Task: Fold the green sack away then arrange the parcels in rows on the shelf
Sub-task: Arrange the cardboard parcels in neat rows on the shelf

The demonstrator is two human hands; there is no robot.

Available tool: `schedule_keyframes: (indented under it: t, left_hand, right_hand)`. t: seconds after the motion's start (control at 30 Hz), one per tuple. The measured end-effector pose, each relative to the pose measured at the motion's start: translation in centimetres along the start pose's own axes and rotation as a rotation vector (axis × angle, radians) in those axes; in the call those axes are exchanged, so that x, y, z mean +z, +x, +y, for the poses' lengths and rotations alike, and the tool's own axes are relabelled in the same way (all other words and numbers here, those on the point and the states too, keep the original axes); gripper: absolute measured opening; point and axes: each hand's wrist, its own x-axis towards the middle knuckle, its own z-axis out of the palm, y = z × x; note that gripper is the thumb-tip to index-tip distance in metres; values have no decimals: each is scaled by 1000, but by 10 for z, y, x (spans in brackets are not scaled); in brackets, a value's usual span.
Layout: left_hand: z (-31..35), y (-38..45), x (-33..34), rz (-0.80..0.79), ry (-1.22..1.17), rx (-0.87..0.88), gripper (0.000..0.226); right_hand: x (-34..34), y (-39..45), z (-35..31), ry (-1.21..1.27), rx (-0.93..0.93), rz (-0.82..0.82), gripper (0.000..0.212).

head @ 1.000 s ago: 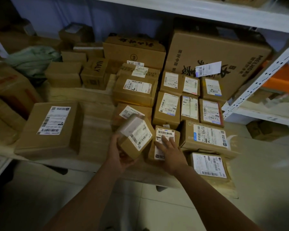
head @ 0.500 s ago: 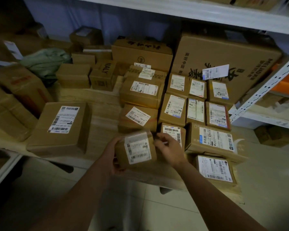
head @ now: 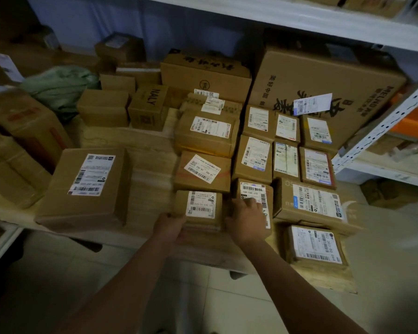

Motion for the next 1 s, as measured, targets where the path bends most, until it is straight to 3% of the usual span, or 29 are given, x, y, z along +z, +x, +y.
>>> schedule_keyframes:
  t: [0.1,0.27,0.4,0.57,0.77,0.9,1.0]
  left_hand:
    - [0,6,9,62,79,27,34]
    - [3,14,22,77,147,84,32]
    - [6,16,26,43,138,99,34]
    - [12,10,23,82,91,62,43]
    - [32,-11,-6,339,226,150,19]
    - [39,-19,-45,430,194,307,25]
    - [47,-24,-84,668,150,452,25]
  right_hand:
    - [0,3,16,-104,49,-68,69]
    - [3,3,31,-109,-33,-215,73]
    - [0,5,34,-96,-59,-222,71]
    - [-12,9,23,-39,-125,-105,48]
    - [-13,18,-16,77,-266,-82,31]
    - [-7,16,-59,127,-326,-117,24]
    - [-1,11,-95,263,-321,-204,18]
